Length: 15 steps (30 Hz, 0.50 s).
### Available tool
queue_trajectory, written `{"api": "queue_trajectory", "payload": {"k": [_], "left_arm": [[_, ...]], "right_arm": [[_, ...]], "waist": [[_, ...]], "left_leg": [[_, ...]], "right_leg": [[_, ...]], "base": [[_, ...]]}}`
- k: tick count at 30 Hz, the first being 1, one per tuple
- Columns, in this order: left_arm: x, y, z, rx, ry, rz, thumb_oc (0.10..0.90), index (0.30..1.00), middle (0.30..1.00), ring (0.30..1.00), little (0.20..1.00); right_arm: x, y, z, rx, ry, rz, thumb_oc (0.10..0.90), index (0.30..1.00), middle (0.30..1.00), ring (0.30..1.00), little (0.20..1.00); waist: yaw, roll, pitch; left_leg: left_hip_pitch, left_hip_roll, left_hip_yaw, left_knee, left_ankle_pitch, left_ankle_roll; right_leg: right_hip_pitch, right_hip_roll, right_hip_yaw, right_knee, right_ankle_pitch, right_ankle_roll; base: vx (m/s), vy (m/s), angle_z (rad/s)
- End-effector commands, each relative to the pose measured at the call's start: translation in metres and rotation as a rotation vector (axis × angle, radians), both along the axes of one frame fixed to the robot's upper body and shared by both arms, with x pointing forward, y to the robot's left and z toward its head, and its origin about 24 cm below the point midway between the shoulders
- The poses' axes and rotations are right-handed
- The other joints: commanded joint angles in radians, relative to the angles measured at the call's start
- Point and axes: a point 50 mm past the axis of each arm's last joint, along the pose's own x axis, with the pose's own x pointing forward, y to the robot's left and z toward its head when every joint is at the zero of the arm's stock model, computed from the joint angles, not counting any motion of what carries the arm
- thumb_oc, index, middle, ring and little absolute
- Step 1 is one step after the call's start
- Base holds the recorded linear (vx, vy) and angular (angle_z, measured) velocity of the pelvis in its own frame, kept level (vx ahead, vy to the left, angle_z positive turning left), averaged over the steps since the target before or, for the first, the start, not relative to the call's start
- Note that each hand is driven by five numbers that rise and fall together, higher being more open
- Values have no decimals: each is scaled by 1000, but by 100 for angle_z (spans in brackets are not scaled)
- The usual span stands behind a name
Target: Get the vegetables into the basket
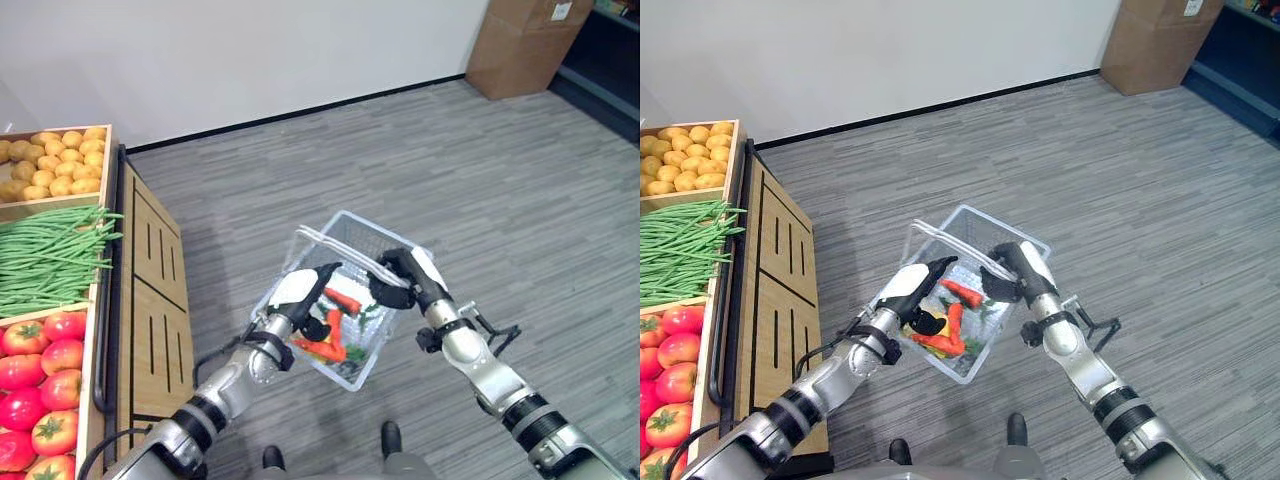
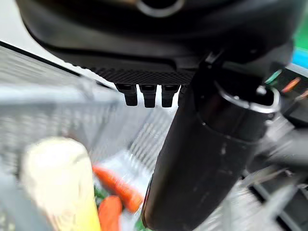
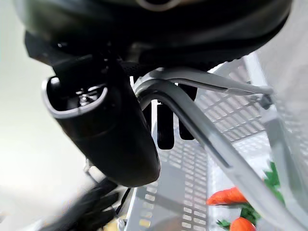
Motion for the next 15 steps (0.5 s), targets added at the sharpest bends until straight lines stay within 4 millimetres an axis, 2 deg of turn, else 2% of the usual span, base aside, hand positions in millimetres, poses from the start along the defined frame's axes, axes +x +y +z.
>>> {"api": "queue_trajectory", "payload": {"k": [1,2,3,4,5,8,10,11,12,13,15], "left_arm": [[11,-10,38,-163,-88,-115,900,1000,1000,1000,1000],[2,-9,46,-216,-51,-187,900,1000,1000,1000,1000],[-2,-5,49,-259,-29,-192,900,1000,1000,1000,1000],[-2,-4,49,-259,-28,-192,900,1000,1000,1000,1000],[-8,2,52,-328,17,-201,900,1000,1000,1000,1000],[-14,14,48,-385,84,-178,900,1000,1000,1000,1000],[-19,31,28,-429,187,-82,900,1000,1000,1000,1000],[-23,47,3,-426,273,31,900,1000,1000,1000,1000],[-25,52,-4,-436,308,61,900,1000,1000,1000,1000],[-28,64,-26,-436,374,173,900,1000,1000,1000,1000],[-34,78,-50,-397,442,283,900,1000,1000,1000,1000]], "right_arm": [[30,9,73,98,-376,-19,400,300,300,300,300],[31,-8,58,44,-314,-93,400,300,300,300,300],[31,-16,52,16,-286,-125,400,300,300,300,300],[31,-16,52,17,-286,-124,400,300,300,300,300],[30,-31,40,-26,-228,-184,400,300,300,300,300],[26,-52,25,-90,-149,-249,400,300,300,300,300],[16,-77,6,-172,-39,-324,400,300,300,300,300],[4,-97,-13,-212,73,-394,400,300,300,300,300],[1,-103,-17,-214,98,-419,400,300,300,300,300],[-9,-113,-29,-233,174,-459,400,300,300,300,300],[-20,-123,-39,-249,247,-499,400,300,300,300,300]], "waist": [[4,-32,-72],[11,-28,-71],[15,-26,-70],[14,-27,-70],[18,-25,-70],[26,-24,-68],[36,-24,-65],[45,-24,-62],[47,-23,-61],[51,-23,-60],[54,-23,-58]], "left_leg": [[18,-15,2,2,-61,4],[17,-15,-1,2,-61,5],[17,-15,-3,2,-60,5],[17,-15,-3,2,-61,5],[18,-16,-7,2,-60,5],[15,-18,-16,2,-59,4],[10,-18,-26,2,-53,3],[4,-19,-37,2,-48,2],[3,-19,-42,2,-46,2],[-2,-18,-51,2,-43,1],[-5,-18,-59,2,-39,0]], "right_leg": [[60,-5,-47,-1,-73,35],[60,-5,-49,-1,-73,36],[62,-6,-51,-1,-73,36],[62,-6,-51,-1,-73,36],[64,-6,-55,-1,-73,35],[68,-6,-60,-1,-72,34],[72,-4,-69,-1,-72,33],[74,-3,-78,-1,-74,31],[76,-2,-81,-1,-74,29],[80,-1,-90,-1,-76,27],[83,1,-97,-1,-78,24]], "base": [[3,-2,3],[0,0,0],[0,0,0],[8,0,4],[11,-2,8],[0,-6,8],[-10,-19,11],[-5,-20,20],[-4,-23,28],[-5,-17,32],[0,-24,23]]}}
